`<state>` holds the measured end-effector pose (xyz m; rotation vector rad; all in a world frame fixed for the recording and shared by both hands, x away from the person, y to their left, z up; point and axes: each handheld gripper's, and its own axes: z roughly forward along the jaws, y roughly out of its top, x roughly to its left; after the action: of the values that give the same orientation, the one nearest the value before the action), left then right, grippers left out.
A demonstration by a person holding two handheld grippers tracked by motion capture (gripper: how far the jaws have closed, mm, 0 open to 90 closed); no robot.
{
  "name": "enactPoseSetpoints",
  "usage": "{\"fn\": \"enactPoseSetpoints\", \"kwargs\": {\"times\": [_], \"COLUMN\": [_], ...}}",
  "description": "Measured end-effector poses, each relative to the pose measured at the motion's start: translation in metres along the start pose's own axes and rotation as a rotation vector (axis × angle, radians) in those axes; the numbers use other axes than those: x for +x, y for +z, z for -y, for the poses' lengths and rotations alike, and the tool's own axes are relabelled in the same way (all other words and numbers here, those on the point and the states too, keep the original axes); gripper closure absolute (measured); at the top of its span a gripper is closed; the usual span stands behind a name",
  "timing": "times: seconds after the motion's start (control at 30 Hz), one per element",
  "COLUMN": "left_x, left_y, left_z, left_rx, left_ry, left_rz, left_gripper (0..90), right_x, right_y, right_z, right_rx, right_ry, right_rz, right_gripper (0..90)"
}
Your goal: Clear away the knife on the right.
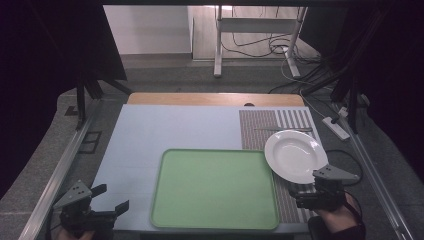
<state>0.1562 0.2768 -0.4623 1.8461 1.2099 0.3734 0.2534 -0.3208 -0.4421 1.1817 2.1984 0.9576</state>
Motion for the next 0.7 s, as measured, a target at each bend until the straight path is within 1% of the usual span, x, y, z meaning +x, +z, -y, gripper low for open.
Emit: {"fn": "enactPoseSetpoints", "kwargs": {"times": [0.1, 0.27, 0.7], "left_x": [-0.0004, 0.0005, 0.0010], "left_y": [0.0002, 0.0003, 0.0005], "left_z": [0.0000, 0.0001, -0.0001], "left_rx": [0.002, 0.003, 0.004], "left_ry": [0.004, -0.004, -0.011], "left_rz": [0.000, 0.001, 0.001], "left_gripper": [1.2, 1.4, 1.6], "right_x": [-0.0006, -0.0012, -0.0001], "right_y": [0.0002, 0.0015, 0.0041], "right_z": [-0.0001, -0.0005, -0.0013], "right_rx": [0.003, 0.016, 0.044], "right_ry": [0.008, 0.020, -0.001], "right_rz": [0.000, -0.003, -0.021], "right_gripper": [0.0, 0.0, 0.0]}}
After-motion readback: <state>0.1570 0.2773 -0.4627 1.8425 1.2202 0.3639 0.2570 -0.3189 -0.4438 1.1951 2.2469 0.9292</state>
